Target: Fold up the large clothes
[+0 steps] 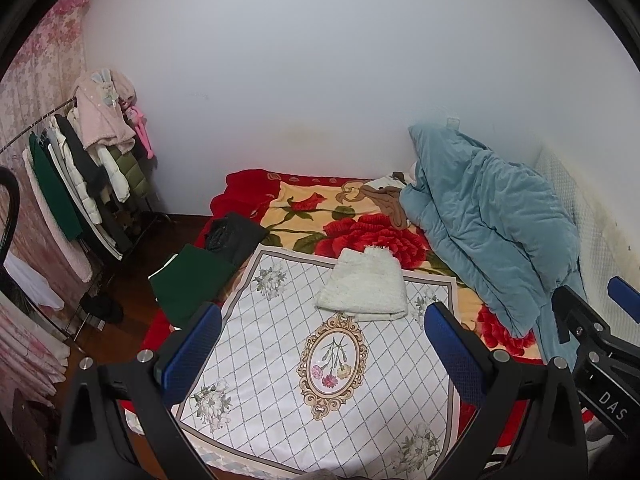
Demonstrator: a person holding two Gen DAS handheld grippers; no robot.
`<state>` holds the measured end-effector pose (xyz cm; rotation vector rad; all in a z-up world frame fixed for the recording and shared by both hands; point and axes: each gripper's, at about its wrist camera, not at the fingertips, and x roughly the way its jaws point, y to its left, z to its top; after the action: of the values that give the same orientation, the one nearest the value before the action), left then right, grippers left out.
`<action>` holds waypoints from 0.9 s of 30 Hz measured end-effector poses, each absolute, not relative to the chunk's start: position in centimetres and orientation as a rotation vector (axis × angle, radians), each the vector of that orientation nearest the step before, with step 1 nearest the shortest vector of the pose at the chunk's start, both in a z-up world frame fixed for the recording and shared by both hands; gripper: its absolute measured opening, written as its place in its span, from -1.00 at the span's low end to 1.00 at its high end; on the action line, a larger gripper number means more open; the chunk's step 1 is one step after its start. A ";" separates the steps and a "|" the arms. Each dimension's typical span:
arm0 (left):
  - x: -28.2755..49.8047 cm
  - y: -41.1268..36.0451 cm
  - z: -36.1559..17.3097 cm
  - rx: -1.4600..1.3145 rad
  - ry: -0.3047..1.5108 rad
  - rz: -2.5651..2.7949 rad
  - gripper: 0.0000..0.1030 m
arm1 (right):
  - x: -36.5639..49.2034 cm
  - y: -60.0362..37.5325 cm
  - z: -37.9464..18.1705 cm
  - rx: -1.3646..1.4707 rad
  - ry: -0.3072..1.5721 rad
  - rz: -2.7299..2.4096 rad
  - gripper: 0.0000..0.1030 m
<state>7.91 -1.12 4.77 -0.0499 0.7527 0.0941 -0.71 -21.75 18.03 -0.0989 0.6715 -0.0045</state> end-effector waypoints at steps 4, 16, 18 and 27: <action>7.9 -1.0 4.8 -0.051 0.755 0.096 1.00 | -0.3 -21.8 18.0 -0.104 0.676 -0.002 0.78; 7.9 -0.9 4.6 -0.056 0.762 0.100 1.00 | 0.2 -21.9 18.0 -0.107 0.676 -0.001 0.78; 7.9 -0.8 4.6 -0.056 0.764 0.099 1.00 | 0.0 -22.0 17.9 -0.106 0.675 -0.005 0.78; 7.8 -0.8 4.6 -0.056 0.766 0.097 1.00 | -0.2 -21.9 17.8 -0.105 0.676 -0.007 0.78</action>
<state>7.79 -0.85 4.58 -0.0559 0.7657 0.0970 -0.22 -21.87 17.84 -0.1051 0.6758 -0.0070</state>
